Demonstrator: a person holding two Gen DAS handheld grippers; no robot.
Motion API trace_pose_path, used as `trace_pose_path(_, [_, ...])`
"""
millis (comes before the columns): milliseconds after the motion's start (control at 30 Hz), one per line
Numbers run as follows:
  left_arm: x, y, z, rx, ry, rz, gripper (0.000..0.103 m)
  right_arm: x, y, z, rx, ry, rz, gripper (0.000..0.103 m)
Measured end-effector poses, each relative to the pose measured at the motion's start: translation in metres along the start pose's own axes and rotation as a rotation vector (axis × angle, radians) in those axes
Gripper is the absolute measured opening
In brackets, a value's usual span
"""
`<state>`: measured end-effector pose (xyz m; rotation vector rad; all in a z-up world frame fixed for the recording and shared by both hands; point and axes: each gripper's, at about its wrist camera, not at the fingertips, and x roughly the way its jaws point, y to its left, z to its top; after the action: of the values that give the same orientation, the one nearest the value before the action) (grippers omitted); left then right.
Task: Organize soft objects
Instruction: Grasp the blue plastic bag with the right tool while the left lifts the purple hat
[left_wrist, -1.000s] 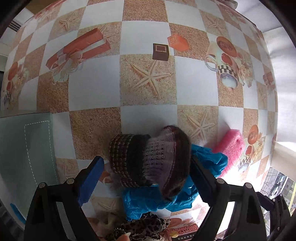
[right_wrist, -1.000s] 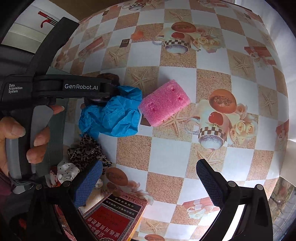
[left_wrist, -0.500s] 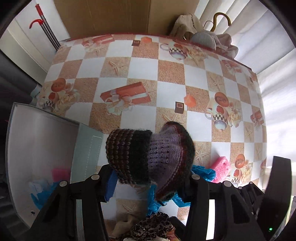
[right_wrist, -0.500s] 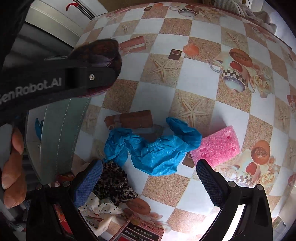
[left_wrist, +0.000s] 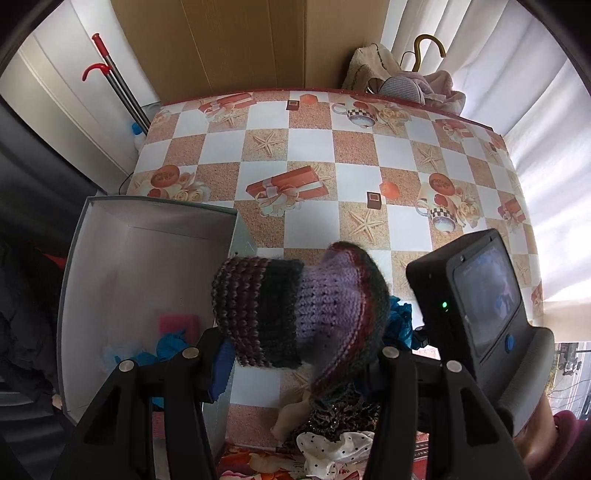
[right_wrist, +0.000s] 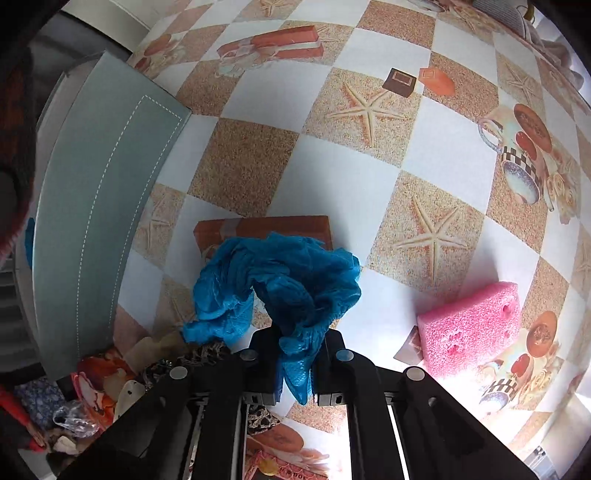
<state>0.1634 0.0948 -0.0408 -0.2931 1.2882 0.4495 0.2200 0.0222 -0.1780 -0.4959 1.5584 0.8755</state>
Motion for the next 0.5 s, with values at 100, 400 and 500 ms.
trace_pose_path(100, [-0.003,-0.007,-0.015,0.053,0.006,0.006,0.056,-0.023,-0.012,-0.012,0.056,-0.058,0.044,0.011])
trace_pose_path(400, [-0.023,-0.017,-0.062,0.163,0.023,-0.006,0.056,-0.094,-0.041,-0.061,0.184,-0.160,0.027,0.011])
trace_pose_path(500, [-0.033,-0.018,-0.077,0.189,0.026,-0.013,0.056,-0.113,-0.041,-0.090,0.211,-0.174,0.024,0.011])
